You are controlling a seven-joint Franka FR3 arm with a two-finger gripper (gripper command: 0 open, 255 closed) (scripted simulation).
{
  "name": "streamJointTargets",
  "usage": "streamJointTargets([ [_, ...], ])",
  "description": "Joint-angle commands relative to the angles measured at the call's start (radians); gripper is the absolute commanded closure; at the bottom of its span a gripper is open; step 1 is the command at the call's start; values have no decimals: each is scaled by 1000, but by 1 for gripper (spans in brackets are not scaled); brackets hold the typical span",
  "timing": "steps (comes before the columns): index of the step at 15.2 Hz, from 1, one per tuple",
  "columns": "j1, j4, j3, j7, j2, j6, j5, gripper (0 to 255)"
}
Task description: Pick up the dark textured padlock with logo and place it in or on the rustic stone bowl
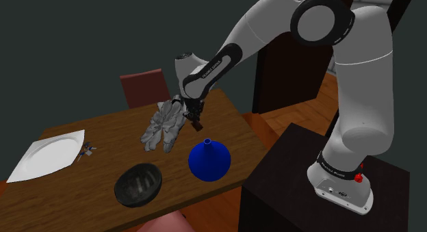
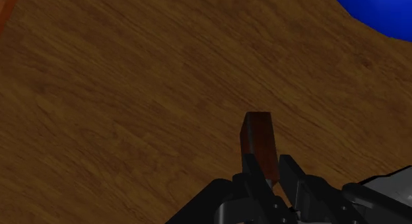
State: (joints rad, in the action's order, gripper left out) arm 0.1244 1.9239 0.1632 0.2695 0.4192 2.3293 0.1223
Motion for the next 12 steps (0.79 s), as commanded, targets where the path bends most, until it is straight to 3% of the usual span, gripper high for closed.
streamJointTargets([
  [1, -3, -4, 2, -5, -18, -21, -5, 255],
  [12, -9, -43, 12, -21, -100, -142, -28, 255],
])
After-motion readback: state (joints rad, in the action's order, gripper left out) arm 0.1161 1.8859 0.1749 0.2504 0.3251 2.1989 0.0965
